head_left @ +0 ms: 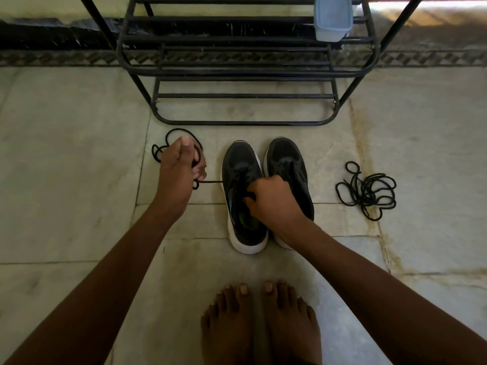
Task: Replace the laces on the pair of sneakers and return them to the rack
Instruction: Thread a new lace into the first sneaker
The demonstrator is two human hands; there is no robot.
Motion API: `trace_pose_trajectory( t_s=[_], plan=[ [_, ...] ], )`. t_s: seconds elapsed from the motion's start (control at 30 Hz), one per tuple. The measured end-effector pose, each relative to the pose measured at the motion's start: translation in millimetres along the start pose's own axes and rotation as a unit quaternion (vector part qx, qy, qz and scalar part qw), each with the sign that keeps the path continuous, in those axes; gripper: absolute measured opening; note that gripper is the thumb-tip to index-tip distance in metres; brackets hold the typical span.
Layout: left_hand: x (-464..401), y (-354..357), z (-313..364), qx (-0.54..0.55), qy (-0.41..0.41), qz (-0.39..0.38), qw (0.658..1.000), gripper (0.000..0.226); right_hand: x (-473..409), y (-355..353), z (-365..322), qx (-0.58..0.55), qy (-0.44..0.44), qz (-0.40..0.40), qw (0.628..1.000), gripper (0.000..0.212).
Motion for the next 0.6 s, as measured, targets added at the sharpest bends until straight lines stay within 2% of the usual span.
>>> trace_pose_trajectory(
  t_s=[0.1,0.17,0.2,0.27,0.37,0.4,0.43,0.5,0.6],
  plan=[
    [3,4,18,-0.056,0.028,-0.004,0.998,0.035,-1,1,0,0.005,0.002,0.001,1.0,0.021],
    [3,8,30,-0.204,0.086,-0.016,0.975,0.023,-2,3,1,0.006,0.004,-0.002,1.0,0.02],
    [4,13,31,-0.291,0.1,-0.044,0.951,0.019,-3,3,2,0.006,0.005,-0.002,1.0,0.019],
    [6,27,16,-0.428,0.067,-0.139,0.891,0.022,-3,3,3,0.002,0.009,-0.002,1.0,0.018],
    [14,35,-20,-0.535,-0.031,-0.266,0.802,0.028,-2,1,5,-0.022,0.011,0.002,1.0,0.017],
    [16,35,-27,-0.547,-0.048,-0.289,0.784,0.028,-1,0,6,-0.027,0.011,0.001,1.0,0.017],
    [18,35,-31,-0.545,-0.056,-0.305,0.779,0.028,0,0,6,-0.028,0.009,-0.002,1.0,0.017],
    [17,36,-29,-0.521,-0.038,-0.321,0.79,0.027,2,-1,7,-0.031,0.003,-0.006,0.999,0.02],
    [14,34,-15,-0.5,0.023,-0.281,0.818,0.028,3,-8,11,-0.059,0.0,0.026,0.998,0.039]
  ],
)
Point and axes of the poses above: each hand's wrist, its own x-axis away from the middle knuckle, its own y-axis out of the palm, z = x × y, the point moved 9 cm from there along -x, towards the middle knuckle, and after that the axes turned 5 degrees about -x, right-handed, at the moved point
